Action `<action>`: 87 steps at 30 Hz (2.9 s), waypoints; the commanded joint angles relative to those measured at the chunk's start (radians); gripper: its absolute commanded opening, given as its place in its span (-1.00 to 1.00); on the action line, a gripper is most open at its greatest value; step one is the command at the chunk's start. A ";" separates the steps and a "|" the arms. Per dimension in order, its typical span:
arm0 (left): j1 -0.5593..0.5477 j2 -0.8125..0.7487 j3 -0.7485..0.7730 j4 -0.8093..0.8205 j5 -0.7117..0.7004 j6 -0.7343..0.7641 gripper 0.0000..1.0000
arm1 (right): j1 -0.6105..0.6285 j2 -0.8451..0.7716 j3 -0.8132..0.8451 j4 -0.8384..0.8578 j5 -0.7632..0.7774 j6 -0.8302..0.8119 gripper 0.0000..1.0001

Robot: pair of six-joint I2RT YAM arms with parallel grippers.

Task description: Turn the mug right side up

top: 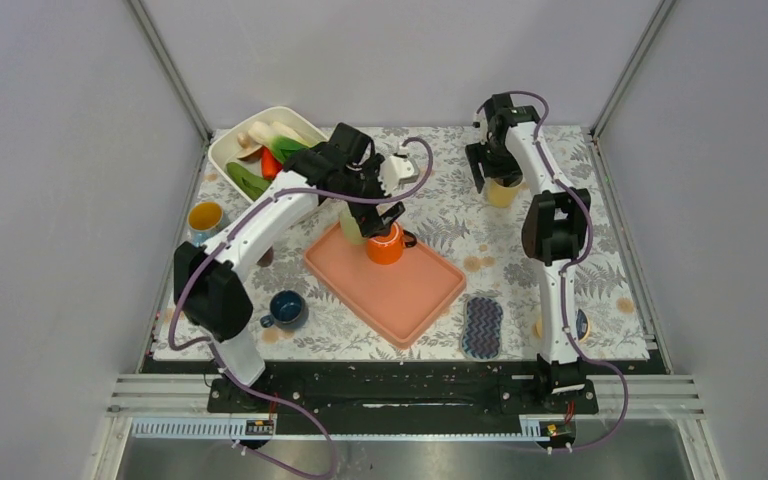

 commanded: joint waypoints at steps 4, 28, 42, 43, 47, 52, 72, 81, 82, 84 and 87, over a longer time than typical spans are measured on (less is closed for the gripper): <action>-0.108 0.247 0.286 -0.086 0.024 0.035 0.96 | -0.002 -0.290 -0.078 0.005 -0.031 0.003 0.90; -0.179 0.487 0.295 -0.080 -0.255 0.108 -0.03 | -0.127 -0.716 -0.618 0.239 0.028 0.021 0.99; -0.173 0.379 0.223 -0.063 -0.187 0.022 -1.00 | -0.189 -0.914 -0.856 0.341 0.085 0.096 0.99; -0.169 0.351 0.210 -0.045 -0.166 -0.008 -1.00 | -0.208 -0.954 -0.921 0.383 0.062 0.114 0.99; -0.133 0.232 0.163 0.042 -0.051 -0.173 -1.00 | -0.224 -1.112 -1.145 0.550 -0.054 0.212 0.99; -0.080 0.177 0.178 0.076 0.078 -0.370 -1.00 | -0.142 -1.314 -1.408 0.753 -0.184 0.350 0.99; 0.019 0.038 0.095 0.370 0.402 -0.856 -1.00 | 0.322 -0.987 -1.788 2.422 -0.721 1.404 0.86; 0.007 0.027 0.072 0.385 0.400 -0.884 -1.00 | 0.339 -0.988 -1.718 2.480 -0.731 1.410 -1.00; 0.009 0.017 0.070 0.381 0.371 -0.870 -0.92 | 0.335 -1.016 -1.714 2.362 -0.731 1.354 -1.00; 0.009 -0.012 0.079 0.350 0.289 -0.813 -0.14 | 0.321 -1.093 -1.700 2.149 -0.719 1.203 -1.00; 0.015 -0.029 0.124 0.278 0.147 -0.738 0.86 | 0.283 -1.190 -1.660 1.793 -0.666 0.968 -1.00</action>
